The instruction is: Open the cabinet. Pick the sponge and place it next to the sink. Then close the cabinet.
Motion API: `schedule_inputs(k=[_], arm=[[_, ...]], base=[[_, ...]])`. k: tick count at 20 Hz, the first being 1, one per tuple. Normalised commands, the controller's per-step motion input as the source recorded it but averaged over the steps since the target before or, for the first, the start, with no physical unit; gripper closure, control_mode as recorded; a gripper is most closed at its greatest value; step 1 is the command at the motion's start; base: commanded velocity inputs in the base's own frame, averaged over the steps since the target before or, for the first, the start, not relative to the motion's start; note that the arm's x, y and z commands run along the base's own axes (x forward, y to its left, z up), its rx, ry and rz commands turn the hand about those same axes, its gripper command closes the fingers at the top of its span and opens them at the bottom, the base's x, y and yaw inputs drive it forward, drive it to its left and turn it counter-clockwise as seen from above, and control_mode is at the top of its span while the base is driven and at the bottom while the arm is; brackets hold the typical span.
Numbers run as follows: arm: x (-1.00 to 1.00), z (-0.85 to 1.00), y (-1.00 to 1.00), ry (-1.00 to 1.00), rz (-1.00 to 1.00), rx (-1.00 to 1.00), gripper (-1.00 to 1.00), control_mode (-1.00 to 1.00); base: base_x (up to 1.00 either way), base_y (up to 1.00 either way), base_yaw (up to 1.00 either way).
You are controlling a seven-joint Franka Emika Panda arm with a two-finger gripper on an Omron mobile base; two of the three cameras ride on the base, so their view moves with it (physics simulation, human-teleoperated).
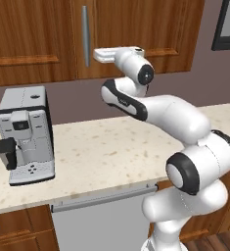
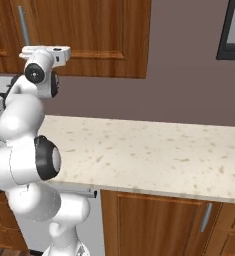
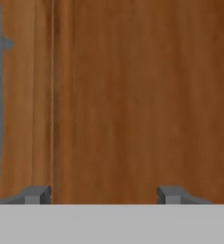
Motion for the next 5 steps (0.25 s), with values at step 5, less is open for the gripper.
schedule_inputs(k=[5], arm=[[0.0, 0.0, 0.0, 0.06, 0.0, -0.01, -1.0, -1.0]], base=[[0.0, 0.0, 0.0]])
